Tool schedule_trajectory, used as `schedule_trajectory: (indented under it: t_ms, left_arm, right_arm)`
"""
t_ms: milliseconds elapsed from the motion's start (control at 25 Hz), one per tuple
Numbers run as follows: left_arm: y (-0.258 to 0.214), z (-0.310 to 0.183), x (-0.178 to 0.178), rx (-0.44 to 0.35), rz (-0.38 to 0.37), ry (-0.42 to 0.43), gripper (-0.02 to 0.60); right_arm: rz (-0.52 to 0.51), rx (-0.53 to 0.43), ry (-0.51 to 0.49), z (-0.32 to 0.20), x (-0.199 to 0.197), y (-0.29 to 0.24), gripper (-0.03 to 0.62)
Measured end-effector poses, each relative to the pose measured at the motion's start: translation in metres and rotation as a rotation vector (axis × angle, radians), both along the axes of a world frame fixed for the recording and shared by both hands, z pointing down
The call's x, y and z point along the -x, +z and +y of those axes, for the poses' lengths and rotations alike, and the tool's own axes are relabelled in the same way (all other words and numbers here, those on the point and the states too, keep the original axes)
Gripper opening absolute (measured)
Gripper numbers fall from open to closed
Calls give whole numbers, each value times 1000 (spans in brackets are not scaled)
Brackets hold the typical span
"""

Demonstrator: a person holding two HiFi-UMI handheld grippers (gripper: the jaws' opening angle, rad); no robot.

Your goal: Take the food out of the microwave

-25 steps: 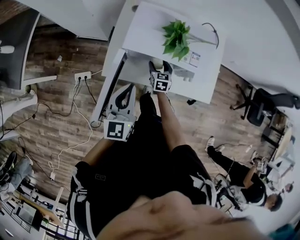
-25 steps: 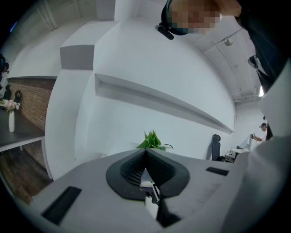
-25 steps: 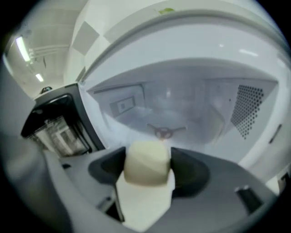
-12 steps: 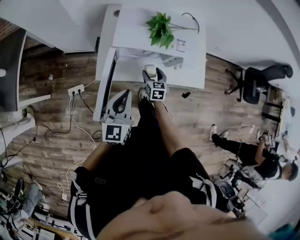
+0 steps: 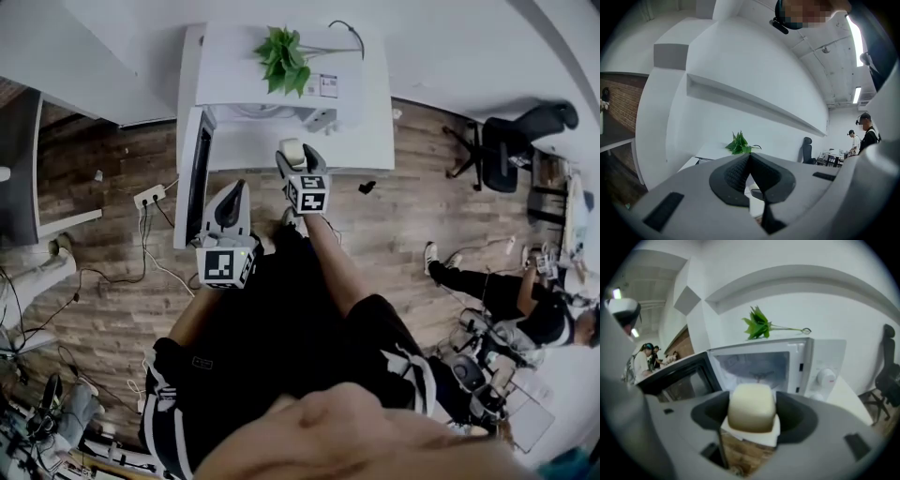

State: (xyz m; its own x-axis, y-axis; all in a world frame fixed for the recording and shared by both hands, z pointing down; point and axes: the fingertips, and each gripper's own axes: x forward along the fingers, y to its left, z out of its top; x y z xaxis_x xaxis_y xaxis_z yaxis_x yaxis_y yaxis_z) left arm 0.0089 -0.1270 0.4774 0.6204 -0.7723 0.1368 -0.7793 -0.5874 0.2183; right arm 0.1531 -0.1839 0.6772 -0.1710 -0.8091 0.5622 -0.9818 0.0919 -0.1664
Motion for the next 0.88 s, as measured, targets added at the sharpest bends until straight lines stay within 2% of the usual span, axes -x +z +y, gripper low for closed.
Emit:
schedule_trajectory:
  t_ms: [240, 560, 880]
  left_arm:
    - [-13, -1, -22, -24, -19, -26, 29]
    - [-20, 0, -35, -35, -35, -62, 29]
    - [-21, 1, -38, -55, -40, -104, 29]
  right_arm:
    - [-29, -53, -20, 15, -23, -32, 308]
    - [-47, -190, -53, 40, -47, -101, 308]
    - [-81, -269, -107, 76, -45, -148, 308]
